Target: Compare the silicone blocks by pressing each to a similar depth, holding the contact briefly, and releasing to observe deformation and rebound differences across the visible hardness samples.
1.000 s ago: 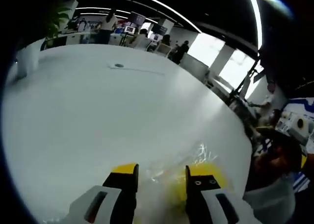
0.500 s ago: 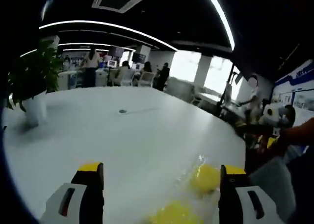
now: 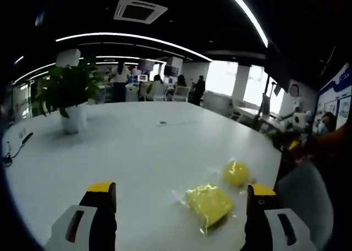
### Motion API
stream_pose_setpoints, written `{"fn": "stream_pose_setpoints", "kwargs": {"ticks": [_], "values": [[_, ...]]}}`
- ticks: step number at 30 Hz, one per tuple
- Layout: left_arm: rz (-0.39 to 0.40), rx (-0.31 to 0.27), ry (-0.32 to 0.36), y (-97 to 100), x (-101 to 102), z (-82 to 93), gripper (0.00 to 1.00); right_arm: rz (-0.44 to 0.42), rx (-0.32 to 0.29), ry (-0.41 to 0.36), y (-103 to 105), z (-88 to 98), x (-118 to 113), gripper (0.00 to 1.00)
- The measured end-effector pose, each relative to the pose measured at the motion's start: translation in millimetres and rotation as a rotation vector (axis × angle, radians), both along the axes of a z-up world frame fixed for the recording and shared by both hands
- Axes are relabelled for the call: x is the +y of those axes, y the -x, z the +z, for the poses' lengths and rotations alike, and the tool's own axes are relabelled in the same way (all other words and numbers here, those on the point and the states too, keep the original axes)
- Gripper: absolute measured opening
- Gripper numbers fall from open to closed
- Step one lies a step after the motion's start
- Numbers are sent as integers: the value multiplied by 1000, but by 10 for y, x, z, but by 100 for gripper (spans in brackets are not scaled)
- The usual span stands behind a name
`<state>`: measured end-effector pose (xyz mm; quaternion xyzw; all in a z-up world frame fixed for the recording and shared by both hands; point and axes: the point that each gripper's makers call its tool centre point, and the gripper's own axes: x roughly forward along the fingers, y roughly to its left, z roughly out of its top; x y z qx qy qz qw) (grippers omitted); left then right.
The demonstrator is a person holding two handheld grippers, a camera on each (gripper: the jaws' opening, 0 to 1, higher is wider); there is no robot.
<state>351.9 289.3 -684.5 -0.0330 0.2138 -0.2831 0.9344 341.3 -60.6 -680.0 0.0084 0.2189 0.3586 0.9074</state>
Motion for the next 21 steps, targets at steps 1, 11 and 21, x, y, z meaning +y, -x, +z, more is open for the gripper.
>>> {"fn": "stream_pose_setpoints", "kwargs": {"ticks": [1, 11, 21], "values": [[5, 0, 10, 26, 26, 7, 100, -6, 4, -35, 17, 28, 5, 96], [72, -7, 18, 247, 215, 1, 100, -11, 6, 3, 156, -49, -80, 96], [70, -37, 31, 249, 160, 74, 100, -11, 8, 23, 171, -47, -71, 96]]}}
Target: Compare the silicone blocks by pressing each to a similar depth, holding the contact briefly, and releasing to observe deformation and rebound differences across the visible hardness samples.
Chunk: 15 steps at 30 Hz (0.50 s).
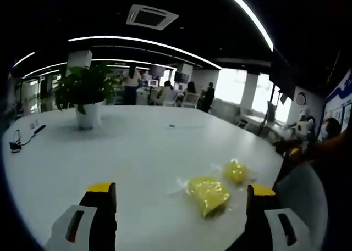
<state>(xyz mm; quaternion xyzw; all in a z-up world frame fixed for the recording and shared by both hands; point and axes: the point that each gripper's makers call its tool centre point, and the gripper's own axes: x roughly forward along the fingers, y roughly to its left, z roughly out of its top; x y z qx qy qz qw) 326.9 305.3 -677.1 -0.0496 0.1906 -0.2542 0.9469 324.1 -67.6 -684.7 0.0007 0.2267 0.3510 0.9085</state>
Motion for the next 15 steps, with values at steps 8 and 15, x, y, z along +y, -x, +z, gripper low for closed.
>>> {"fn": "stream_pose_setpoints", "kwargs": {"ticks": [8, 15], "values": [[1, 7, 16, 3, 0, 9, 100, 2, 21, -3, 46, -39, 14, 96], [-12, 3, 12, -19, -38, 43, 100, 29, -1, 29, 116, -64, 60, 96]]}}
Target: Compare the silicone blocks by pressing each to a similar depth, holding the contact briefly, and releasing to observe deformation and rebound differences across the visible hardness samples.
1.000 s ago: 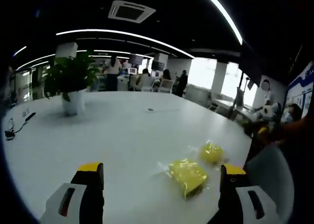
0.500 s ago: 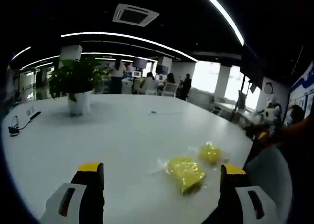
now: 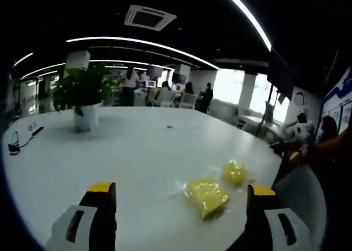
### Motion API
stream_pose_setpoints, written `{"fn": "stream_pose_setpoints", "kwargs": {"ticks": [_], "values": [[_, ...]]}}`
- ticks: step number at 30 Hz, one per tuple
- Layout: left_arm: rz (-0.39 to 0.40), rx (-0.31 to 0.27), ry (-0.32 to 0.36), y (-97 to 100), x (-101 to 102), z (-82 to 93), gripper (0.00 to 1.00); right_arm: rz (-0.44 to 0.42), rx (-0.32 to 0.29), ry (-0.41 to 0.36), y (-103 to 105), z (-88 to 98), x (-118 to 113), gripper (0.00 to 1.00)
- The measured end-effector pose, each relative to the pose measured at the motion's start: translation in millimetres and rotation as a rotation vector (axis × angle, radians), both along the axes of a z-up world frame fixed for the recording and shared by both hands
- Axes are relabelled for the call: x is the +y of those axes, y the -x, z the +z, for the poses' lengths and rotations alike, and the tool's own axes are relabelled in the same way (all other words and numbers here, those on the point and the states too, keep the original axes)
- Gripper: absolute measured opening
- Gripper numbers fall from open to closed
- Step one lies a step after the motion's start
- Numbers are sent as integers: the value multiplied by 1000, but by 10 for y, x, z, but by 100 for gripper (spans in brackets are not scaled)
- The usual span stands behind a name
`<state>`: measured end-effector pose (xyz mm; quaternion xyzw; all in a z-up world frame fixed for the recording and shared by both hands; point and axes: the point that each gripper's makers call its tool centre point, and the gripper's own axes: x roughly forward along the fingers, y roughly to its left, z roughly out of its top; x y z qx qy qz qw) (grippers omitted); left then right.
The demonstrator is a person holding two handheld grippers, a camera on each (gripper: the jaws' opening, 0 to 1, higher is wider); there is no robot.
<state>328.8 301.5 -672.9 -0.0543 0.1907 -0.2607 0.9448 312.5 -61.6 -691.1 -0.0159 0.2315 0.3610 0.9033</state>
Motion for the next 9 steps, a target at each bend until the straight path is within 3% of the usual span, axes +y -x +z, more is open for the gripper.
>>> {"fn": "stream_pose_setpoints", "kwargs": {"ticks": [9], "values": [[10, -23, -2, -3, -28, 51, 100, -7, -5, 2, -4, 49, -37, 96]]}}
